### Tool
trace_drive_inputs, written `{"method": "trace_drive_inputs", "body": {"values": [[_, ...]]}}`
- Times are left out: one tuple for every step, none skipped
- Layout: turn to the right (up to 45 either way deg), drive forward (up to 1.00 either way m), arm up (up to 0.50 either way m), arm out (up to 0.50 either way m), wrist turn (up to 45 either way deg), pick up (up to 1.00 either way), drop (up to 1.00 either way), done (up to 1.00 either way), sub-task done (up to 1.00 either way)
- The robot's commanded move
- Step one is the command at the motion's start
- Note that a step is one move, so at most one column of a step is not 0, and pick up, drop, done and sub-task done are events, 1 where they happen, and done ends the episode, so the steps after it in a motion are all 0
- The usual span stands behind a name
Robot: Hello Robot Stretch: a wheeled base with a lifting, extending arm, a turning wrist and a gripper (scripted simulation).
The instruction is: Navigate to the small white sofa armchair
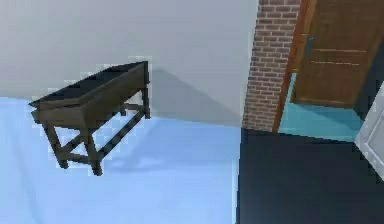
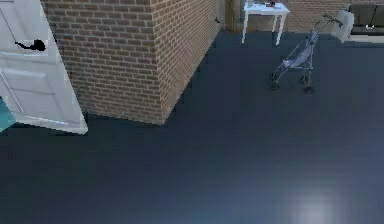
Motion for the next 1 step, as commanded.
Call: {"method": "trace_drive_inputs", "body": {"values": [[36.0, 0.00, 0.00, 0.00, 0.0, 0.00, 0.00, 0.00, 0.00]]}}
